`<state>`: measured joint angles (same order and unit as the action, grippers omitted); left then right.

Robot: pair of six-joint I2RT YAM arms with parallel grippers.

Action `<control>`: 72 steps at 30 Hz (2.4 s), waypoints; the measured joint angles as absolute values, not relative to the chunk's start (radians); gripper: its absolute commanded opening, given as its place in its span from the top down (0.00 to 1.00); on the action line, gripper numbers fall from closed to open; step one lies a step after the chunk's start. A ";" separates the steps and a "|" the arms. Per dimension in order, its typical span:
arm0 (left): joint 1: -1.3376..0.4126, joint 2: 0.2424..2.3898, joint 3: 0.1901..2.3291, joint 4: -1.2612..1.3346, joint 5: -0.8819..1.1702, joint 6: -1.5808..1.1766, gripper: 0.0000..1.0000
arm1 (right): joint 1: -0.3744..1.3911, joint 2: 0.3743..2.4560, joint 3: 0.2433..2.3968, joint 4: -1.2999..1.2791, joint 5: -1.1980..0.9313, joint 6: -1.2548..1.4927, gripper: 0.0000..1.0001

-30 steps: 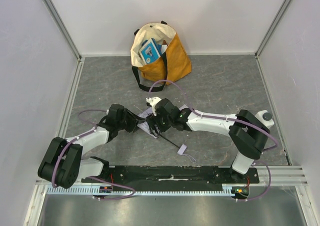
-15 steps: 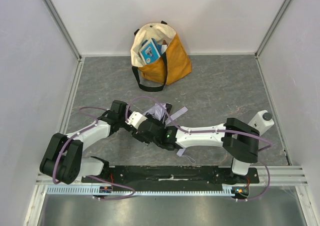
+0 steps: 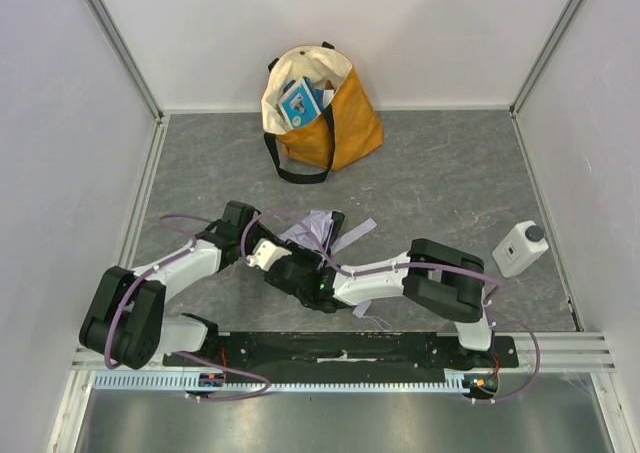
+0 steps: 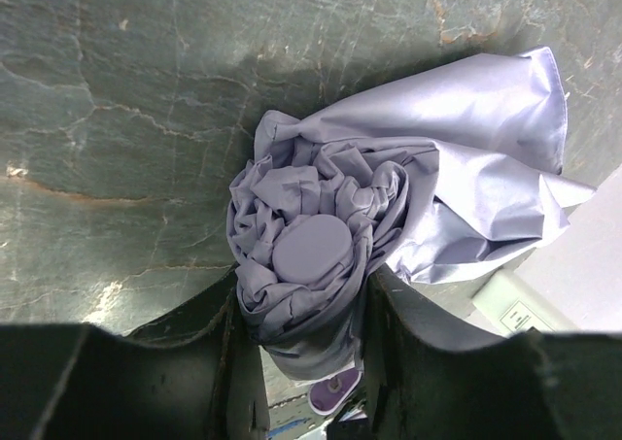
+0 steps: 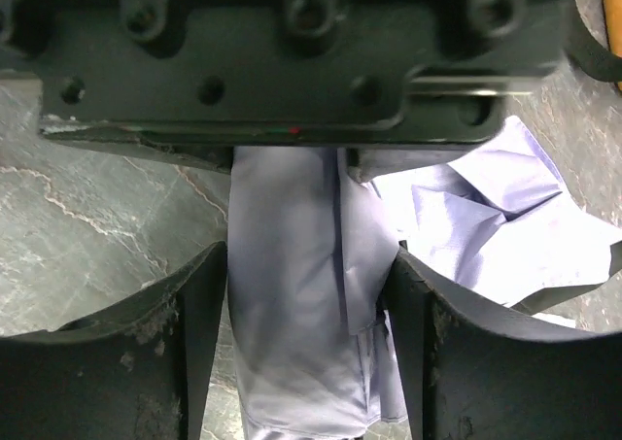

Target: Put away the umbrella

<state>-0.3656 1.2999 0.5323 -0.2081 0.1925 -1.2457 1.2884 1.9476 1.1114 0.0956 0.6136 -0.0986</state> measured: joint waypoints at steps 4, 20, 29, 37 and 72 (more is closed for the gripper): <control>-0.378 1.296 0.535 -0.234 0.189 -1.255 0.98 | 1.309 1.975 1.111 0.100 0.686 -0.079 0.66; -0.406 1.233 0.504 -0.272 0.166 -1.269 0.58 | 1.303 1.905 0.965 0.249 0.553 0.057 1.00; -0.371 0.975 0.349 -0.184 0.131 -1.258 0.07 | 1.141 1.848 0.848 0.431 0.177 0.140 1.00; -0.311 0.806 0.251 -0.047 0.133 -1.243 0.05 | 0.973 1.897 0.855 0.524 -0.185 0.162 1.00; -0.316 1.118 0.068 0.543 0.158 -1.319 0.27 | 0.704 2.225 1.091 0.619 -0.988 0.724 1.00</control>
<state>-0.3164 1.1183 0.0681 0.5434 0.1581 -1.3190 0.7040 2.2250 1.0908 0.6186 -0.9878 0.7242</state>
